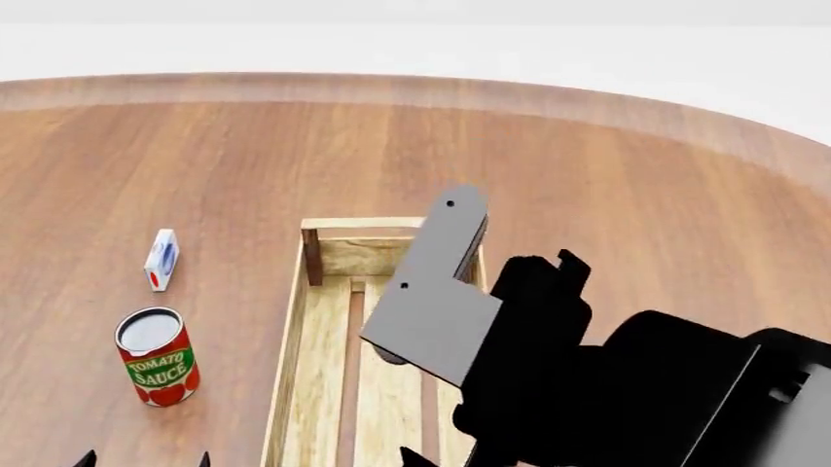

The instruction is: Pick up the butter and put it in the tray.

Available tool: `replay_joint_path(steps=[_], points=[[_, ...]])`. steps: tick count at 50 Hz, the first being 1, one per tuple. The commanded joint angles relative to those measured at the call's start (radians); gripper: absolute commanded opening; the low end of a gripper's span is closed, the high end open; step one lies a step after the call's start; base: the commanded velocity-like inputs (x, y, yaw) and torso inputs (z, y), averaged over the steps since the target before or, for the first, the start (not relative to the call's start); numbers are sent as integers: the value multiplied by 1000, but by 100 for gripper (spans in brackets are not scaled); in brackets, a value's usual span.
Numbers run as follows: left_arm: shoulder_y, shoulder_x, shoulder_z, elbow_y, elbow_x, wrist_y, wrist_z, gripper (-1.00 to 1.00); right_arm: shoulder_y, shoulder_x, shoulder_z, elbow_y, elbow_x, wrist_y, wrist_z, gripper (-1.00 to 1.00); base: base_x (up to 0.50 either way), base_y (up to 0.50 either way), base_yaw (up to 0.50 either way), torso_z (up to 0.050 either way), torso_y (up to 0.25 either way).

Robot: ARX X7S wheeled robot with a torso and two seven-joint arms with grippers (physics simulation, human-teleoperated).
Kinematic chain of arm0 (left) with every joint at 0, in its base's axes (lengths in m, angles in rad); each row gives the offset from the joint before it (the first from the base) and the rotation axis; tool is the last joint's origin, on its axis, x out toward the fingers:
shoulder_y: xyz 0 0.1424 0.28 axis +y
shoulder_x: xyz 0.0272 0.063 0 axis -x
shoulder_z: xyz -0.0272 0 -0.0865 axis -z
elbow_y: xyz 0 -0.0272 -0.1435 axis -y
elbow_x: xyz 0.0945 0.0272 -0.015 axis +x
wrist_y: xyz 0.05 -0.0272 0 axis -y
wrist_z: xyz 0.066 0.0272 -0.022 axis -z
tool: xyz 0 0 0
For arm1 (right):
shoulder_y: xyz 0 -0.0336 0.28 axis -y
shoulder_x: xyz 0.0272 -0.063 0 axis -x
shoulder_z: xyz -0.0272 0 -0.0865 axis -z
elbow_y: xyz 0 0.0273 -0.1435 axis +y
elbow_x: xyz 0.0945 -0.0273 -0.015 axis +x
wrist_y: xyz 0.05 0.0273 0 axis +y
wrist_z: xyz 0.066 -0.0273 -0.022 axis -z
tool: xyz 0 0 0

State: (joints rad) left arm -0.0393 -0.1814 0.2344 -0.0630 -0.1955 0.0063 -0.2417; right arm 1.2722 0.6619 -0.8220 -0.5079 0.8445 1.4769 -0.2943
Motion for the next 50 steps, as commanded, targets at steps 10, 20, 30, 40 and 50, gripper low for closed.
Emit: replay_joint_path(steps=[10,20,30,40,50], points=[[-4,-7,9,-4,-12,0,-7,100,34,19,-75,14,321,70,45,100,0,0,0,0,0],[-5,-11,11,-1,-18,1,-12,100,2,54,-166,3,208,-51,16,100,0,0,0,0,0],[-5,-15,14,2,-24,1,-16,100,-13,67,-229,14,153,-105,-15,100,0,0,0,0,0],[-6,-19,17,6,-30,-2,-21,100,-40,74,-279,15,143,-121,-39,100,0,0,0,0,0],[-6,-22,20,8,-38,-4,-23,100,-87,83,-348,28,90,-181,-64,100,0,0,0,0,0]])
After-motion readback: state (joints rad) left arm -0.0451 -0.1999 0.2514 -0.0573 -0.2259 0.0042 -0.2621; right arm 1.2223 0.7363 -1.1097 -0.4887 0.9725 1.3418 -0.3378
